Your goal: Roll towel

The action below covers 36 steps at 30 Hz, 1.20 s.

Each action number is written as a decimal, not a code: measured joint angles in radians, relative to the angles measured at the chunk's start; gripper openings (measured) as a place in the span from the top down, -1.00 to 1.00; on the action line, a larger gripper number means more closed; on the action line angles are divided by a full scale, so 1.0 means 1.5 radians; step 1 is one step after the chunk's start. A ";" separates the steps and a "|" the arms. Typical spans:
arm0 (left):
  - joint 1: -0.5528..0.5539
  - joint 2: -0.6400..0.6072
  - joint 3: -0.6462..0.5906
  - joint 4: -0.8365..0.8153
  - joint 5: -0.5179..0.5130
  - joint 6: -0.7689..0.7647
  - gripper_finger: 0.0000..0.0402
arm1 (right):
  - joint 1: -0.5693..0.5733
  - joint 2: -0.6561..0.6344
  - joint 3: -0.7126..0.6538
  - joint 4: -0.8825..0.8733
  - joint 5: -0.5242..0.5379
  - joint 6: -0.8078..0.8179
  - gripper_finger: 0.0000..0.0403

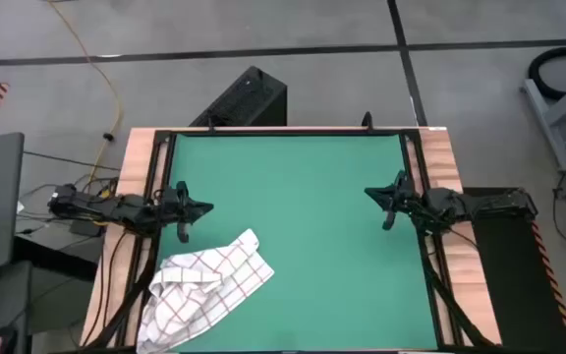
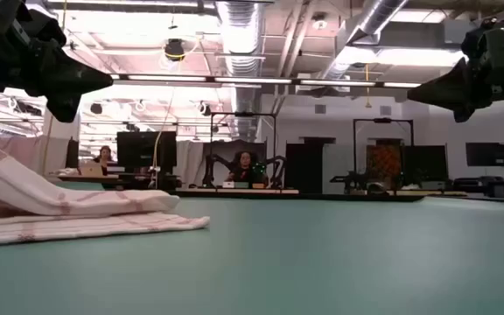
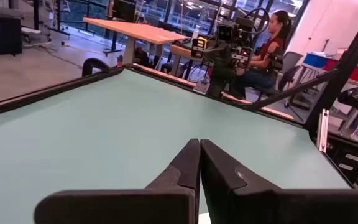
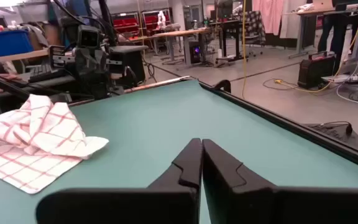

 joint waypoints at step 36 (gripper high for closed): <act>0.000 0.002 0.000 0.000 0.000 0.000 1.00 | -0.005 0.000 0.000 0.048 0.000 -0.015 0.83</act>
